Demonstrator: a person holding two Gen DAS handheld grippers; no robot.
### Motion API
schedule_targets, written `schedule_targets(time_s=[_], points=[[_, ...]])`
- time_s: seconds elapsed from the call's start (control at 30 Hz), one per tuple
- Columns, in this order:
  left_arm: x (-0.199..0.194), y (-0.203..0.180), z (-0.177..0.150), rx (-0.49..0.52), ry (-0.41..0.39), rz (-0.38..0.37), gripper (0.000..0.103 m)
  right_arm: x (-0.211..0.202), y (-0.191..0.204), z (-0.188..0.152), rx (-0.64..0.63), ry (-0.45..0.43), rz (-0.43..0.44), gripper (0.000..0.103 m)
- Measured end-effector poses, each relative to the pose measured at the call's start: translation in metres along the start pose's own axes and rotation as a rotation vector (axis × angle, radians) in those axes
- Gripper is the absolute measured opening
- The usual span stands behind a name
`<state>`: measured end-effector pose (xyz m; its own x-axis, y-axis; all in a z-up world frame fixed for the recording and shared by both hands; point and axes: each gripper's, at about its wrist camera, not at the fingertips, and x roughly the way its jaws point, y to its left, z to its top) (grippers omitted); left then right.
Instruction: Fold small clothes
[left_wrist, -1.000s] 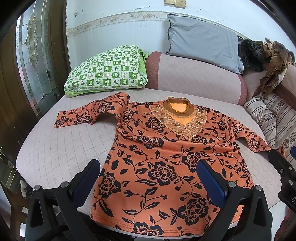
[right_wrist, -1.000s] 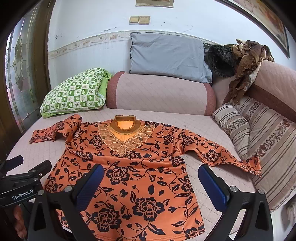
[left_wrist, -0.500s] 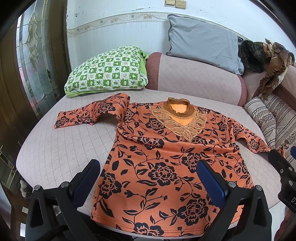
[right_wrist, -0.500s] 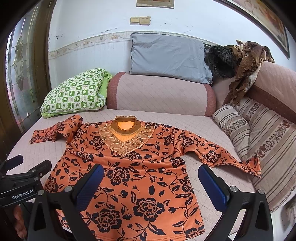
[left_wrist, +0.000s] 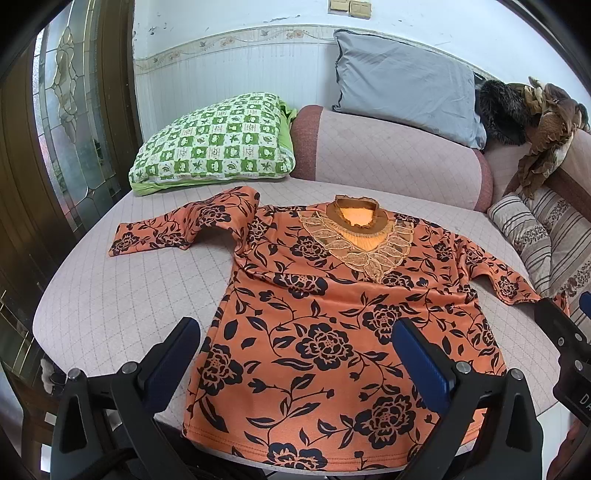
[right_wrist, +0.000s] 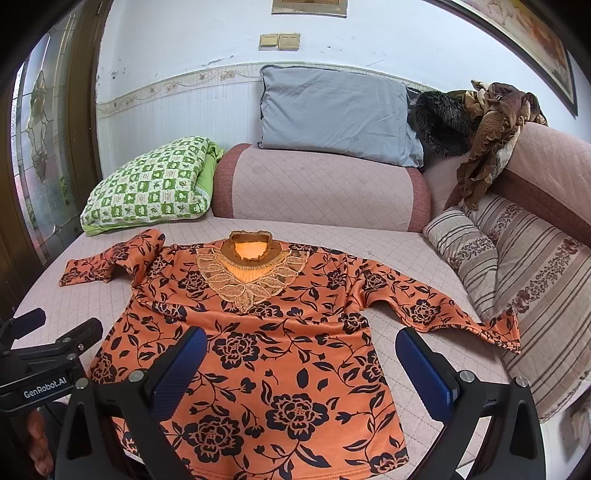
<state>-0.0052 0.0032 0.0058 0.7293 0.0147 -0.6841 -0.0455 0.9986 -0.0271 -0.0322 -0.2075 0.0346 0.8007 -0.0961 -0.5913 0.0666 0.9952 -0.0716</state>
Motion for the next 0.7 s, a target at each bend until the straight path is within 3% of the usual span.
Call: schedule_targets(time_s=[0.43, 0.5, 0.6, 0.7], points=[[-0.001, 0.001, 0.000, 0.003, -0.003, -0.004, 0.103, 0.001, 0.000, -0.002, 0.006, 0.003, -0.002, 0.103], [0.003, 0.002, -0.002, -0.001, 0.001, -0.003, 0.103, 0.007, -0.006, -0.005, 0.030, 0.027, 0.043, 0.103], [0.018, 0.004, -0.006, 0.002, 0.031, 0.003, 0.103, 0.026, -0.034, -0.024, 0.125, 0.091, 0.095, 0.103], [0.040, 0.008, -0.011, -0.014, 0.098, -0.030, 0.103, 0.048, -0.096, -0.053, 0.339, 0.140, 0.130, 0.103]])
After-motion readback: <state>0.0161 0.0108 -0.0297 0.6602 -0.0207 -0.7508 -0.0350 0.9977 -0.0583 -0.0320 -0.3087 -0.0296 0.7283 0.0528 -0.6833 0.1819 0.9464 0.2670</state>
